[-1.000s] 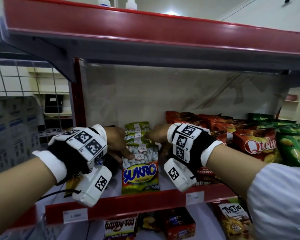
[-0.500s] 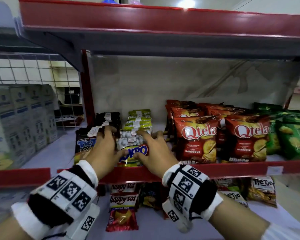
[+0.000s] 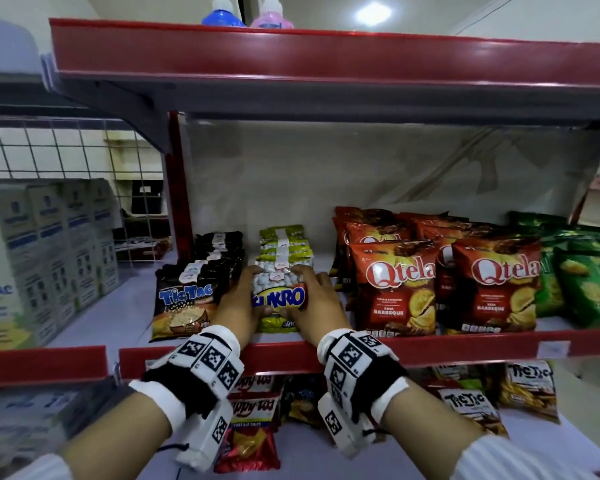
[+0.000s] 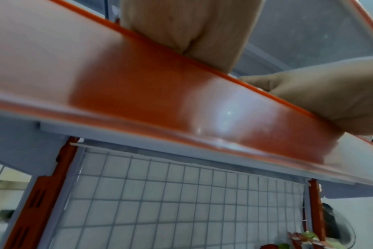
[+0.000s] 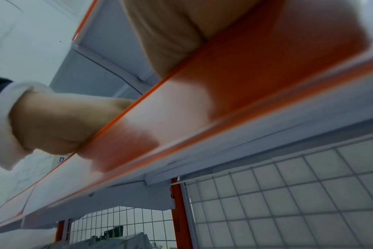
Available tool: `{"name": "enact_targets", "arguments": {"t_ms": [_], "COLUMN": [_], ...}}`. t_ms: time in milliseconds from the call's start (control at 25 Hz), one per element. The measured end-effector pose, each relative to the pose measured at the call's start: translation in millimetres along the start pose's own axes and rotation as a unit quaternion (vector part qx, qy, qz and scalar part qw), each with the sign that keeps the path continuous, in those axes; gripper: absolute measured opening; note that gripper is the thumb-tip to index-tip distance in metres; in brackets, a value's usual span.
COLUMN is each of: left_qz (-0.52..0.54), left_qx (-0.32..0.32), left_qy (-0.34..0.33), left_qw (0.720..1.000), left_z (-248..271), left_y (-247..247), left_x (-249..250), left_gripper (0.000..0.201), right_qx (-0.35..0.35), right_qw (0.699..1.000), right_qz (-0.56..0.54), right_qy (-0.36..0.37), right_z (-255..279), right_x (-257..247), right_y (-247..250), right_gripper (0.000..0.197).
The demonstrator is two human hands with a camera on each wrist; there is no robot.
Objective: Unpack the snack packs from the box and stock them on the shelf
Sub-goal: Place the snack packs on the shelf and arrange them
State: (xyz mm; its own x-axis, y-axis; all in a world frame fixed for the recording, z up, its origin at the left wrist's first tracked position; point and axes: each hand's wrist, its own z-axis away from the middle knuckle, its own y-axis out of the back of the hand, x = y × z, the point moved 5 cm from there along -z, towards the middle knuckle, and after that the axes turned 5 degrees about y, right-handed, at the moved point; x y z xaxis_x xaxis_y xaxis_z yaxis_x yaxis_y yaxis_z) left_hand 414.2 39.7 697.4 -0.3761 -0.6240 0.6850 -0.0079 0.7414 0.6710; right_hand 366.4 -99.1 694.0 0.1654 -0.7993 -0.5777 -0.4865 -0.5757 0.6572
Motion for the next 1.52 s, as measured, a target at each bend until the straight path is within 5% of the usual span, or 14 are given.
{"name": "enact_targets", "arguments": {"t_ms": [520,920,1160,1400,1520], "left_qz": [0.100,0.104,0.050,0.081,0.121], "left_qx": [-0.027,0.177,0.231,0.218,0.080], "left_qy": [-0.083,-0.150,-0.099,-0.114,-0.068], "left_qw": [0.991,0.967,0.967,0.966,0.987], "left_z": [6.4,18.8,17.6,53.6,64.7], "left_y": [0.9,20.3,31.5,-6.9,-48.6], "left_x": [-6.1,3.7,29.0,98.0,126.8], "left_gripper": [0.092,0.023,0.015,0.030,0.081], "right_qx": [0.074,0.186,0.198,0.209,0.234], "right_qw": [0.995,0.971,0.958,0.954,0.965], "right_qz": [-0.066,-0.125,-0.130,-0.115,0.003], "right_qy": [-0.010,0.082,0.161,0.182,0.120], "right_z": [12.2,36.5,57.4,74.5,76.5], "right_x": [-0.9,-24.7,-20.0,25.0,66.4], "right_y": [11.2,38.9,88.3,196.9,250.0], "right_gripper": [0.068,0.029,0.024,0.029,0.041]}}
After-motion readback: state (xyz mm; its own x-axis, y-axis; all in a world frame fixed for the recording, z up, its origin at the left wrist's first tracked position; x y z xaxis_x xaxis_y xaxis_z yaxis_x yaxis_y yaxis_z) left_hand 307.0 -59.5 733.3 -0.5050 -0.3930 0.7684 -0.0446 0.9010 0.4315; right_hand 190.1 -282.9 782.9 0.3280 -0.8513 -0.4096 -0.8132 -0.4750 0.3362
